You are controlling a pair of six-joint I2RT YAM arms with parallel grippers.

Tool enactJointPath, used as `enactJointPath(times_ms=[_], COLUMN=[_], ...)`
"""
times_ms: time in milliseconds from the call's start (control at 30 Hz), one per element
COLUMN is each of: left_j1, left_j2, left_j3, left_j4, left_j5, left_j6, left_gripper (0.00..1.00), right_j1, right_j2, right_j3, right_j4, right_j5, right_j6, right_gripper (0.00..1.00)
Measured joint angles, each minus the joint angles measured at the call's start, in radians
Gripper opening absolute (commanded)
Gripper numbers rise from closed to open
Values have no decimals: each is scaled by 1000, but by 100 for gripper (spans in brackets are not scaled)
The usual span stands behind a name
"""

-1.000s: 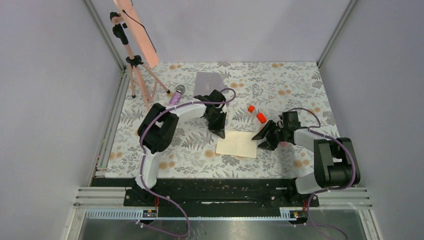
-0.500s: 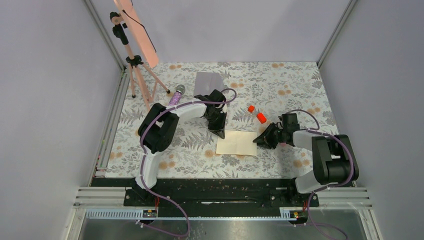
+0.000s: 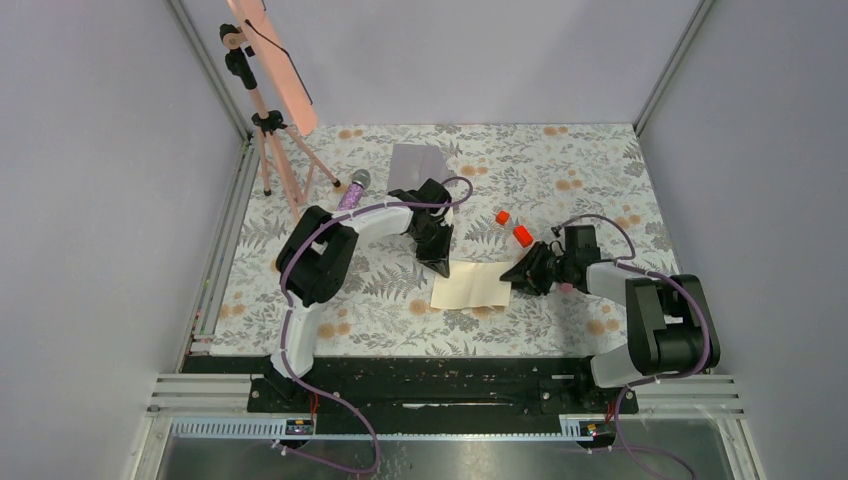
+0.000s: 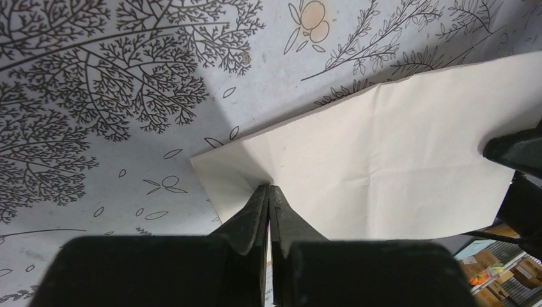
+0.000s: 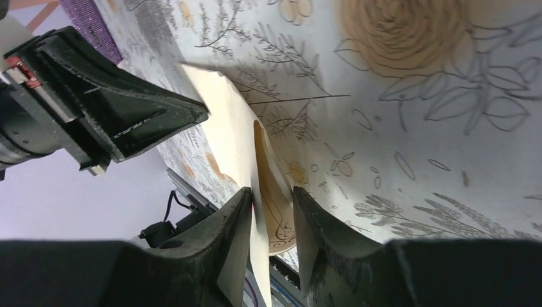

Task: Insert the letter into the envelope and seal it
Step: Fold the letter.

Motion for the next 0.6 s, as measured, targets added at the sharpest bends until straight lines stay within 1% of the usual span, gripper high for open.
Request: enactJointPath(times_ms=[200,300,467,600], left_j1=[3,4,4,5], left_j2=[2,3,3,3], left_j3=[0,0,0,0], left_j4=[0,1,1,1], left_j5=[8,10,13,13], left_j6=[0,0,0,0], left_gripper=[0,0,0,0], right_j1=[7,9,13,28], right_j2=[-17,-45,-71,-63], right_j3=[-10,-29,-46,-45], right_j4=[66,119,195,228], right_j5=[-45,-66,-105,-119], right_j6=[16,39,71,80], right_gripper=[36,40,52,54])
